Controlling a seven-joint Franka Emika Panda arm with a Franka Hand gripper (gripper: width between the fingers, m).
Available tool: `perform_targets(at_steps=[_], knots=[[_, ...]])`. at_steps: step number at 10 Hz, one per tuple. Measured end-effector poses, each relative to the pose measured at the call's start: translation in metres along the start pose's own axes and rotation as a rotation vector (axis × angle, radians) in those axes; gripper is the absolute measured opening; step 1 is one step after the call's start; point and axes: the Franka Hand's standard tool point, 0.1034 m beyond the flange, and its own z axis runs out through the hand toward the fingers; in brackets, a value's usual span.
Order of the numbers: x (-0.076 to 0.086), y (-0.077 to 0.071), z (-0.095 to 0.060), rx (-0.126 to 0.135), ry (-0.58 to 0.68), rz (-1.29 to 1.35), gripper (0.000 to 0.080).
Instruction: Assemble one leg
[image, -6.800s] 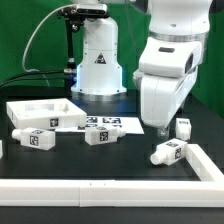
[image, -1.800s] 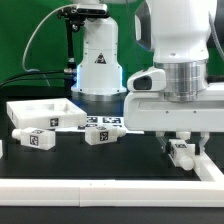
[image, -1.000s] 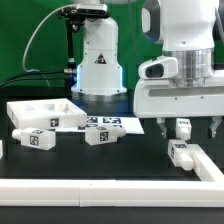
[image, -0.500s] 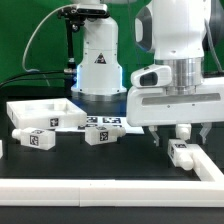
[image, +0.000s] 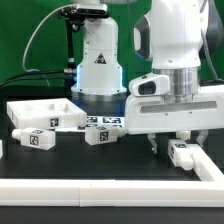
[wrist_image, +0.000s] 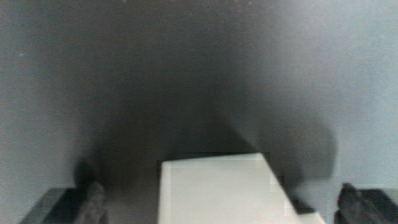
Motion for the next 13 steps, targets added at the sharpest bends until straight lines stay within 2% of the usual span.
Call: perform_targets(at_steps=[1,2,3,4,6,7,8,10,13], knots=[[0.0,0.0,0.0,0.0,0.0,0.0,0.0516],[0.0,0.0,0.0,0.0,0.0,0.0,0.0516],[0.0,0.0,0.0,0.0,0.0,0.0,0.0366],[0.001,0.002,0.0,-0.002,0.001,0.002,0.0285],[-0.002,0.001,-0.004,-0.004,-0.009,0.025,0.0285],[-0.009,0.003,-0.014,-0.008,-0.015,0.038,0.0285],[-0.02,0.008,-0.024,-0.016,-0.019,0.039,0.0285],[-0.06,0.021,-0.036,-0.03,-0.022,0.051,0.0285],[-0.062,0.021,-0.034,-0.031,-0.032,0.043,0.0287]])
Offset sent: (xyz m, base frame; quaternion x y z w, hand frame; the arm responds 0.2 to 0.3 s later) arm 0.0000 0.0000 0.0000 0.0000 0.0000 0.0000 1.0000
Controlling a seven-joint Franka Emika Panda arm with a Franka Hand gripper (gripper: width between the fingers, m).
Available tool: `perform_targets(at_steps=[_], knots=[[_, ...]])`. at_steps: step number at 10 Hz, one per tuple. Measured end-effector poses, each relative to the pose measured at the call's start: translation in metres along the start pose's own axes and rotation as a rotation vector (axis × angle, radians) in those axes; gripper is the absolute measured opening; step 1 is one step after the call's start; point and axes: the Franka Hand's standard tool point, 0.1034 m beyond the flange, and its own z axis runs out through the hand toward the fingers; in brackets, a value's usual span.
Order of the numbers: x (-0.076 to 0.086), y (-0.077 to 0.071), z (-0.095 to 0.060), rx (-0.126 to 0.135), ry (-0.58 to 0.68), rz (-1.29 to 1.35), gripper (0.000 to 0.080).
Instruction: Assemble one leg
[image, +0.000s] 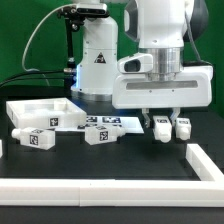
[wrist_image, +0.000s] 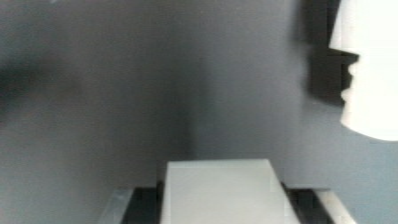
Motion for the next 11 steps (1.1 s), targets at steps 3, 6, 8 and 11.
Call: perform_targets(at_steps=[3,6,8,11], knots=[[-0.018,0.009,0.013,-0.004,0.021,0.011,0.0287],[-0.053,0.022,0.023,-0.022,0.002,0.002,0.0287],[-0.055,0.02,0.024,-0.023,-0.001,-0.008,0.0287],[-0.056,0.02,0.023,-0.024,-0.009,-0.011,0.0365]])
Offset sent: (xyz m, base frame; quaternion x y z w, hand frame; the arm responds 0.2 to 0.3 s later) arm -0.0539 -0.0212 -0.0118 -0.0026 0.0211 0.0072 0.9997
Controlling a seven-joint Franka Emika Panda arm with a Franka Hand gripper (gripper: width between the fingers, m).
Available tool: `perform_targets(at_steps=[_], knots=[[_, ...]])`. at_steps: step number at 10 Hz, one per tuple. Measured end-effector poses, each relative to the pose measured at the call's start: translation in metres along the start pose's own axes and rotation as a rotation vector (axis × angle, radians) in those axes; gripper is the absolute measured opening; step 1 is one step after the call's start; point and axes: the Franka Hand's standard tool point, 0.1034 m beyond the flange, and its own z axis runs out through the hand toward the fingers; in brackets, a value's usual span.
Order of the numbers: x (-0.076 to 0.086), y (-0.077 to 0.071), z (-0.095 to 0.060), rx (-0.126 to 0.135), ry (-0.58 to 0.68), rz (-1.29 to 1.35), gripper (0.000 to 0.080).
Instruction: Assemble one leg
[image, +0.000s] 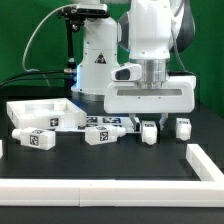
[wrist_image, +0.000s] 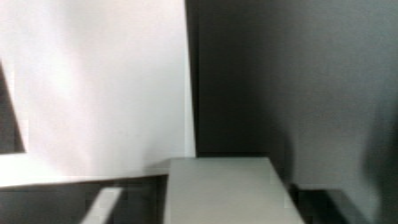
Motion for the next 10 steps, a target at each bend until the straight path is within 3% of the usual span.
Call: perform_targets(at_steps=[1,2,5,9,10], knots=[[-0.002,0.001,-0.007,-0.002,-0.024,-0.008,0.0547],[-0.002,0.004,-0.021,-0.003,-0.04,-0.011,0.0627],[0.0,0.007,-0.071,0.0,-0.069,-0.003,0.0646],[0.0,0.008,-0.071,0.0,-0.07,-0.001,0.0648],[-0.001,0.015,-0.071,0.007,-0.072,-0.068,0.0648]])
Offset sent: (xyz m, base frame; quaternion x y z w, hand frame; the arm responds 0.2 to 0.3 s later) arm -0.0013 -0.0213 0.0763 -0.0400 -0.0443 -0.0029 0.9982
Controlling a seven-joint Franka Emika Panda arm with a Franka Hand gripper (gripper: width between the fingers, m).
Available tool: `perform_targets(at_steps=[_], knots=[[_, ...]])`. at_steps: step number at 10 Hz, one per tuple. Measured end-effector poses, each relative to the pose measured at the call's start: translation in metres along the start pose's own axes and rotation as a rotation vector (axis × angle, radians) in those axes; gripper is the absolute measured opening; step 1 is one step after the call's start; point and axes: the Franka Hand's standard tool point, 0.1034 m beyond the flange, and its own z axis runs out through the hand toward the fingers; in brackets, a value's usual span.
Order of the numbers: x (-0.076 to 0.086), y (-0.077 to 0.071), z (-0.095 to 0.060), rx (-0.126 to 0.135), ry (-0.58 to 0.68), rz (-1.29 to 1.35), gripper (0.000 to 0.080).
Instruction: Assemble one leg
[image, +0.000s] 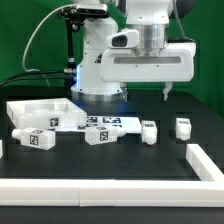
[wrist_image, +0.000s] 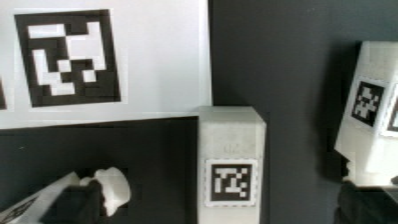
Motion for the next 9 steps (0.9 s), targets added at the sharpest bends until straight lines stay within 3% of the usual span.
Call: perform_targets(at_steps=[2,4,9], knots=[[-0.004,0.051,-0.011,0.02,-0.008,-0.081,0.0648],[-0.007,0.088,-0.011,0.019,0.004,-0.164,0.0648],[-0.009,0.096,-0.006,0.017,0.007,-0.193,0.0648]])
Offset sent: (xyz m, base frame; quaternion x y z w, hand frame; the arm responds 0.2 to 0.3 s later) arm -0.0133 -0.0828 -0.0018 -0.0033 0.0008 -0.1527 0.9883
